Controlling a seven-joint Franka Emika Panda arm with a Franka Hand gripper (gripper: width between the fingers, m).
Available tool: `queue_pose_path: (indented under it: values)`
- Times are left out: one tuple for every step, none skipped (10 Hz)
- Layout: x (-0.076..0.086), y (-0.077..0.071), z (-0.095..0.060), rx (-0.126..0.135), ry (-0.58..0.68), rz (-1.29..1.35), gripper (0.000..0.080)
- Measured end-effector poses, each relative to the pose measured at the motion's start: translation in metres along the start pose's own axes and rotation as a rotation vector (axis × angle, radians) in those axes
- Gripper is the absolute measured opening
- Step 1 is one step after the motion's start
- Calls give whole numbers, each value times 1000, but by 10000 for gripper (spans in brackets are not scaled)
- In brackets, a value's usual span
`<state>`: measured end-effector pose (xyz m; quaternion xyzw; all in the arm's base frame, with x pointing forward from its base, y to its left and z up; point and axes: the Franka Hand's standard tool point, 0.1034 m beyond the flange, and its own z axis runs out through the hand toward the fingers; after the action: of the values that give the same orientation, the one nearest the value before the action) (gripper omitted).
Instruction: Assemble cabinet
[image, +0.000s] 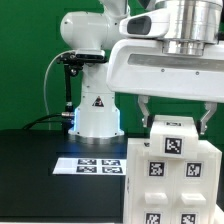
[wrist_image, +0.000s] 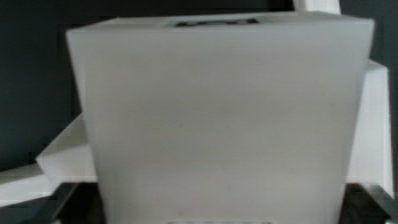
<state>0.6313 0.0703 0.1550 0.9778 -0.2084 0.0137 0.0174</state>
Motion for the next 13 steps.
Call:
queue_pose_path:
  values:
    - [-1, -1, 0, 5, -1, 168, 557]
    - [-3, -2, 0, 8, 2, 292, 557]
    - [-6, -4, 1, 18, 4, 435, 557]
    - [-9, -8, 1, 21, 4, 497, 557]
    - [-9, -8, 1, 24, 0, 519, 557]
    - [-9, -9, 1, 27, -4, 602, 557]
    - [-10, -9, 1, 27, -4, 652, 557]
    - [-10, -10, 1, 35, -14, 750, 557]
    - [-10, -11, 1, 49, -31, 900, 557]
    - [-11, -13, 1, 55, -40, 1053, 557]
    - [-11, -16, 0, 64, -51, 1170, 557]
    - [-10, -16, 0, 70, -61, 1265, 557]
    - [-10, -16, 0, 72, -69, 1342, 557]
